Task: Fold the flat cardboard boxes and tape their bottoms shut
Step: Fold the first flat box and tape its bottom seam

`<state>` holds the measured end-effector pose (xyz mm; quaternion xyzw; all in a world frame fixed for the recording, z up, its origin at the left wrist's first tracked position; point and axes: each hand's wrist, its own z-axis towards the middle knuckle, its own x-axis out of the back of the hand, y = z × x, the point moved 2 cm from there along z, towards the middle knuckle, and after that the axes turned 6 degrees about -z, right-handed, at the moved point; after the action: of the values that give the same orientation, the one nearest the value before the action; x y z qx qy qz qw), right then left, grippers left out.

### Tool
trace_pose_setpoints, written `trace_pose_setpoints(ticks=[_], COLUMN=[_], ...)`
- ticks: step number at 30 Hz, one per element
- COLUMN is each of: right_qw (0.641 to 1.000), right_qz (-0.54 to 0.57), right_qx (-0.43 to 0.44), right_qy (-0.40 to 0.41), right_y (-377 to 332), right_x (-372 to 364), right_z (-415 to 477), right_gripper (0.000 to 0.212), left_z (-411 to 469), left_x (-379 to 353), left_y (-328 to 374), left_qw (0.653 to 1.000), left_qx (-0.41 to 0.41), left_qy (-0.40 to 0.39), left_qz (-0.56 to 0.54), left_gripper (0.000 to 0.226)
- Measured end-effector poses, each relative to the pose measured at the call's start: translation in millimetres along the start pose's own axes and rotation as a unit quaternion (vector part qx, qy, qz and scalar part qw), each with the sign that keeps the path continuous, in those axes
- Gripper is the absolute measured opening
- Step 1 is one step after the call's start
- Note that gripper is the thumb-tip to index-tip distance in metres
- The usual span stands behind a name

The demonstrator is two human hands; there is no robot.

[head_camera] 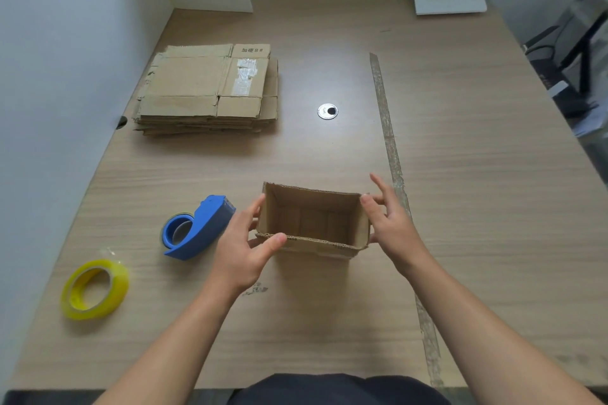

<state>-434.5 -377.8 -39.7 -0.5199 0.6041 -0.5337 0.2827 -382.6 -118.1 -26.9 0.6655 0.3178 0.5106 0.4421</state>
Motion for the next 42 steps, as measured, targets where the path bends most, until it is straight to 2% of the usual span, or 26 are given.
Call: trace_pose_setpoints(ticks=[2, 5, 9, 14, 17, 19, 21, 25, 28, 34, 42], right_qw=[0.998, 0.984, 0.964, 0.973, 0.993, 0.999, 0.998, 0.999, 0.999, 0.999, 0.999], right_qz=[-0.066, -0.173, -0.254, -0.216, -0.096, 0.003, 0.051, 0.023, -0.023, 0.033, 0.019], right_qx=[0.004, 0.042, 0.070, 0.047, 0.026, 0.009, 0.006, 0.023, 0.022, 0.015, 0.026], right_qy=[-0.021, -0.018, 0.028, 0.066, 0.066, 0.044, 0.019, -0.010, -0.012, -0.007, -0.014], right_y=[-3, -13, -28, -29, -22, -15, -9, -1, 1, 8, 36], right_x=[2, 3, 1, -13, -17, -16, -12, -9, -12, -12, 9], right_z=[8, 17, 26, 26, 19, 15, 11, 9, 9, 1, -9], right_gripper=[0.036, 0.016, 0.025, 0.022, 0.027, 0.016, 0.009, 0.015, 0.019, 0.022, 0.028], left_z=[-3, -6, -6, -5, -3, -3, -4, -7, -7, -6, -19], left_x=[0, 0, -2, -2, 2, 4, 6, 5, 4, 4, 8], left_y=[-4, -9, -14, -14, -16, -16, -15, -12, -13, -13, -26], left_qw=[0.999, 0.997, 0.991, 0.992, 0.996, 0.998, 0.997, 0.993, 0.993, 0.996, 0.999], left_qx=[-0.029, -0.070, -0.111, -0.115, -0.084, -0.066, -0.078, -0.114, -0.110, -0.091, -0.028], left_qy=[-0.005, 0.004, 0.008, 0.012, 0.024, 0.016, -0.004, -0.030, -0.009, 0.019, 0.021], left_qz=[0.029, 0.040, 0.077, 0.048, 0.021, 0.006, -0.001, 0.027, 0.028, 0.008, -0.036], left_gripper=[0.069, 0.064, 0.055, 0.053, 0.055, 0.060, 0.059, 0.037, 0.030, 0.051, 0.078])
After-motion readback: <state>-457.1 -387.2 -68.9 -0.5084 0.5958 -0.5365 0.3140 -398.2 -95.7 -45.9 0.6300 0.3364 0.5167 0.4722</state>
